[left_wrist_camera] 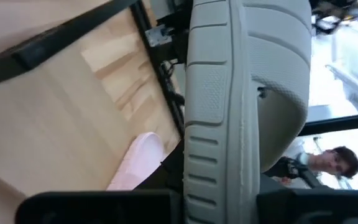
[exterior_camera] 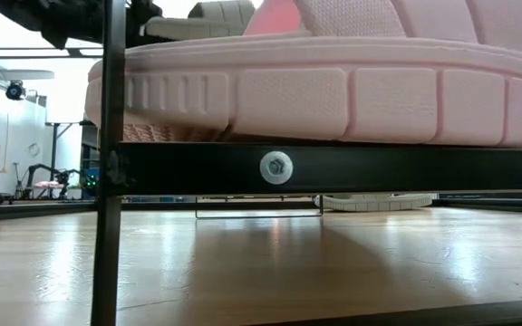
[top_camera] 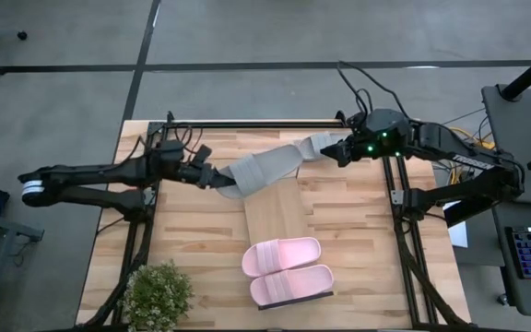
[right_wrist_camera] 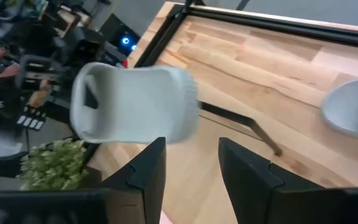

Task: Pick and place slides into the shelf
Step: Put the bottom gray slide on the shelf

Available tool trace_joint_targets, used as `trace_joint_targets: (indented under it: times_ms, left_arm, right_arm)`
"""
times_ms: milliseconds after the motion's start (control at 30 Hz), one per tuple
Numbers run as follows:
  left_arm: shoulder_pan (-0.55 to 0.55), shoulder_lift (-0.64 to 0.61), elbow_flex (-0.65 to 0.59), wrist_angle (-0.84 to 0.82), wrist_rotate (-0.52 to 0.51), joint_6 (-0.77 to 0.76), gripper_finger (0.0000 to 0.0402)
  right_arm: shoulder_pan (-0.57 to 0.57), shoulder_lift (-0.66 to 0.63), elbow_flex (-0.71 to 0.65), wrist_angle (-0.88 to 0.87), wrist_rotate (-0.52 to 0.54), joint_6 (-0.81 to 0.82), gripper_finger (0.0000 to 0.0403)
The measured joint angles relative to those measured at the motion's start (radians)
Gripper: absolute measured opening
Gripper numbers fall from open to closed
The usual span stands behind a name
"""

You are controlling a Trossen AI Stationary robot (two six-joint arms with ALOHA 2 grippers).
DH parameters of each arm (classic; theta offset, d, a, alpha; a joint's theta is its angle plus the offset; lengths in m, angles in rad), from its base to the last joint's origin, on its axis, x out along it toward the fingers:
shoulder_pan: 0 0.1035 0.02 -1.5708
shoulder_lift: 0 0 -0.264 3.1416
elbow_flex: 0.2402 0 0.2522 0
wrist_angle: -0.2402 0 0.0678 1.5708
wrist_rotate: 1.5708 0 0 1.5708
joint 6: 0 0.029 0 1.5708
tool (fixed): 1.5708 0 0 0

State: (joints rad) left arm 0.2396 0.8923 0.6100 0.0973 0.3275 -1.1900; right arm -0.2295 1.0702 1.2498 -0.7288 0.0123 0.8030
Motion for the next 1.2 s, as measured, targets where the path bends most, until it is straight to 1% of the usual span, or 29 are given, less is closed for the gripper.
trace_joint_targets:
  times_ms: [133, 200, 367, 467, 700, 967, 1100, 1200]
  left_arm:
    - [-0.031, -0.011, -0.013, 0.002, -0.047, -0.011, 0.002]
    - [-0.05, -0.006, -0.019, -0.002, -0.051, -0.027, 0.002]
    - [-0.118, 0.034, -0.029, -0.003, -0.064, -0.035, 0.0019]
    - [-0.163, 0.057, -0.029, 0.0, -0.104, -0.036, 0.0019]
    - [-0.227, 0.103, -0.044, 0.093, -0.151, -0.062, 0.0019]
    - [-0.26, 0.156, -0.046, 0.117, -0.167, -0.063, 0.0019]
    - [-0.277, 0.186, -0.046, 0.134, -0.169, -0.078, 0.0019]
    - [-0.283, 0.207, -0.046, 0.178, -0.179, -0.087, 0.0019]
  right_arm:
    - [0.0, 0.0, -0.023, 0.0, 0.016, 0.0, 0.0139]
    - [0.001, 0.0, -0.033, 0.0, 0.023, 0.0, 0.014]
    - [0.009, 0.0, -0.058, 0.007, 0.044, 0.004, 0.0141]
    - [0.01, 0.0, -0.067, 0.009, 0.042, 0.008, 0.014]
    - [0.011, 0.0, -0.072, 0.015, 0.038, 0.008, 0.0132]
    - [0.032, 0.0, -0.072, 0.09, 0.037, 0.009, 0.0134]
    - [0.045, 0.0, -0.071, 0.093, 0.038, 0.016, 0.0129]
    - [0.053, 0.0, -0.07, 0.093, 0.038, 0.016, 0.0127]
